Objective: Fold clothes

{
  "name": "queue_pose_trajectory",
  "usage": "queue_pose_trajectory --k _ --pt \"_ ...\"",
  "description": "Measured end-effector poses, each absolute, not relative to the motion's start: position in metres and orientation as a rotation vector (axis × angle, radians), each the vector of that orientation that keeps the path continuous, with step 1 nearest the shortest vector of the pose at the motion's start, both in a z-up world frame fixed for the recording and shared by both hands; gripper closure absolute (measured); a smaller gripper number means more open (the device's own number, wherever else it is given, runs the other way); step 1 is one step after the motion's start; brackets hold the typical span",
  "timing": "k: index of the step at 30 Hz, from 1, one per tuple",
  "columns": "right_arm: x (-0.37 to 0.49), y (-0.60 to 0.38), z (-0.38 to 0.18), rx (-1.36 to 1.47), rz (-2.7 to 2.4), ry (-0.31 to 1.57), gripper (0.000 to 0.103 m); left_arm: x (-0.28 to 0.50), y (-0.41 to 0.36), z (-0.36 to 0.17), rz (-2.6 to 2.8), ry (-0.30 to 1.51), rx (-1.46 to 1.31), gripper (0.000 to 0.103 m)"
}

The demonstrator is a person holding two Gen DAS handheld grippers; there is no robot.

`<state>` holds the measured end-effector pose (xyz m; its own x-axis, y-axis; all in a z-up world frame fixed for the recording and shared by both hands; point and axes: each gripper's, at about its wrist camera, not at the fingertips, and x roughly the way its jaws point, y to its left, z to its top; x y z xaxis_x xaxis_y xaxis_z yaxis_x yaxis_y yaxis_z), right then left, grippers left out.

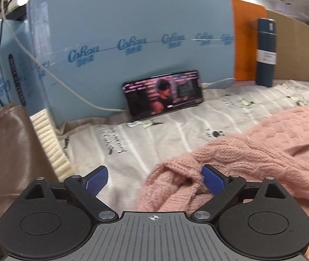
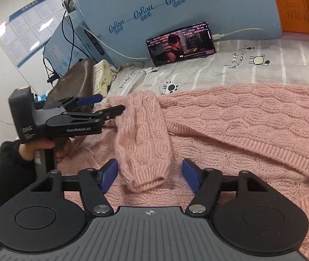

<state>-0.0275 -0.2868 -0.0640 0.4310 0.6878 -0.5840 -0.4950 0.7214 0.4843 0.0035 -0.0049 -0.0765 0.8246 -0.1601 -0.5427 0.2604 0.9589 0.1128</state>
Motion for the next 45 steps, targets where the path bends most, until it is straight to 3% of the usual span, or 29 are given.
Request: queue_pose_trajectory --k 3,5,7,10,18,20,21,29,37,43,45 --pt "-0.026 -0.284 -0.064 0.254 0.742 0.849 0.044 0.006 -0.004 -0.077 -0.226 0.565 0.182 0.007" --pt "-0.028 -0.280 -0.064 0.231 0.746 0.839 0.055 0.007 -0.004 -0.077 -0.227 0.566 0.183 0.007" --pt "-0.031 -0.276 -0.064 0.195 0.756 0.820 0.075 0.007 -0.003 -0.077 -0.232 0.562 0.180 0.007" --pt "-0.039 -0.269 -0.061 0.125 0.760 0.769 0.087 0.002 0.003 -0.072 -0.286 0.534 0.136 0.008" --pt "-0.044 -0.288 -0.044 0.071 0.606 0.576 0.092 0.001 0.010 -0.062 -0.322 0.486 0.024 0.008" --pt "-0.041 -0.289 -0.045 0.066 0.585 0.585 0.075 0.003 0.004 -0.066 -0.294 0.508 0.077 0.008" --pt "-0.038 -0.290 -0.046 0.070 0.574 0.590 0.051 0.004 0.001 -0.068 -0.278 0.519 0.105 0.008" --pt "-0.033 -0.284 -0.054 0.035 0.521 0.622 0.044 -0.002 -0.003 -0.064 -0.301 0.480 0.122 0.008" --pt "-0.031 -0.271 -0.070 -0.111 0.420 0.654 0.023 0.004 -0.012 -0.076 -0.284 0.548 0.196 0.003" --pt "-0.033 -0.278 -0.065 -0.088 0.428 0.615 0.022 -0.003 -0.009 -0.073 -0.276 0.518 0.201 0.003" --pt "-0.037 -0.285 -0.058 -0.063 0.417 0.577 0.017 -0.007 -0.006 -0.068 -0.269 0.491 0.196 0.003"
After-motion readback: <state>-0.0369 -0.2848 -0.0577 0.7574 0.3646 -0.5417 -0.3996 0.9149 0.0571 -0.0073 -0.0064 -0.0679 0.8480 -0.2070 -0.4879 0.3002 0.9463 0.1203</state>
